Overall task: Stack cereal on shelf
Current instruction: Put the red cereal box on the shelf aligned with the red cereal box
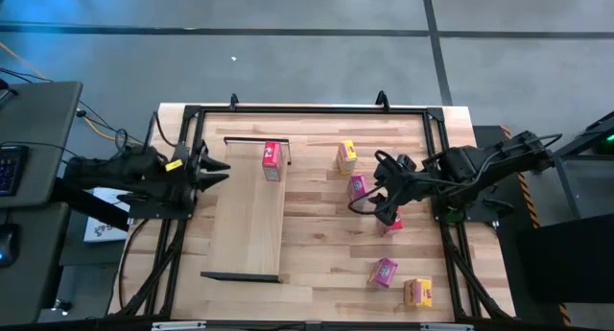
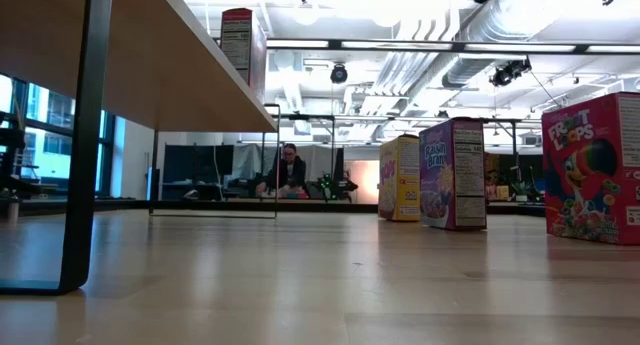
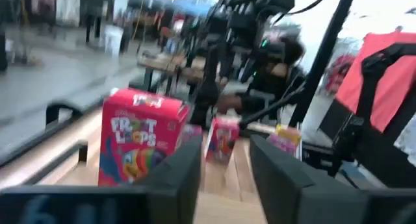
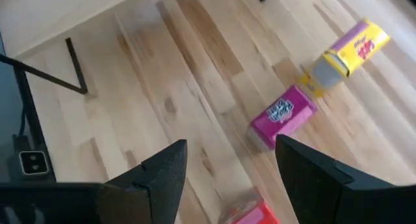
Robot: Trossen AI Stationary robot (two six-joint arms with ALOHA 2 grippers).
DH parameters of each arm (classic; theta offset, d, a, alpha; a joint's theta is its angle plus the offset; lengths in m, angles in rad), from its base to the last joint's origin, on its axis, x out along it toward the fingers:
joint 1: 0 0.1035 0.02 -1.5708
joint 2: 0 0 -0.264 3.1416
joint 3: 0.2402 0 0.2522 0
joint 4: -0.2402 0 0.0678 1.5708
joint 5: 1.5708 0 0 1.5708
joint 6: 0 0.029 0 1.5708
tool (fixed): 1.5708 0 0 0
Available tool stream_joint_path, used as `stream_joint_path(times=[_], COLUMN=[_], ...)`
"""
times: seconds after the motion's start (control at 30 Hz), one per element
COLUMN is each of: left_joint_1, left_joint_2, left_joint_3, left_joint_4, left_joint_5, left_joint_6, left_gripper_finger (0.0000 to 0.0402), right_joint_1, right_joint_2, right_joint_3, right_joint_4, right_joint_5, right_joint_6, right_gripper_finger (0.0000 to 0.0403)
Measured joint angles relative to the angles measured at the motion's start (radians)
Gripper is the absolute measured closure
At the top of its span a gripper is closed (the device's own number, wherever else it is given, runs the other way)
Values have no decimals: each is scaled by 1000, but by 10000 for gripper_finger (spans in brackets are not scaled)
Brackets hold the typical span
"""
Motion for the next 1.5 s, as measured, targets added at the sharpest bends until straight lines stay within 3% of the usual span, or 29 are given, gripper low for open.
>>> stream_joint_path(times=[0.2,0.43,0.53,0.67,1.03,1.23,1.5], left_joint_1=[0,0,0,0,0,0,0], left_joint_2=[91,118,118,118,117,116,117], left_joint_3=[76,37,9,-9,-14,-14,-14], left_joint_4=[-40,-10,10,21,28,29,23], left_joint_5=[40,35,35,35,34,34,34], left_joint_6=[-25,-66,-69,-69,-76,-78,-86], left_gripper_finger=[210,204,204,204,204,204,204], right_joint_1=[7,84,124,145,147,173,247], right_joint_2=[0,46,79,130,275,257,229], right_joint_3=[0,-1,-2,-2,-2,-2,-2], right_joint_4=[-88,-375,-397,-352,-403,-400,-402], right_joint_5=[-74,-24,37,54,-52,-18,34], right_joint_6=[191,576,679,683,642,649,818], right_gripper_finger=[178,178,178,178,178,178,151])
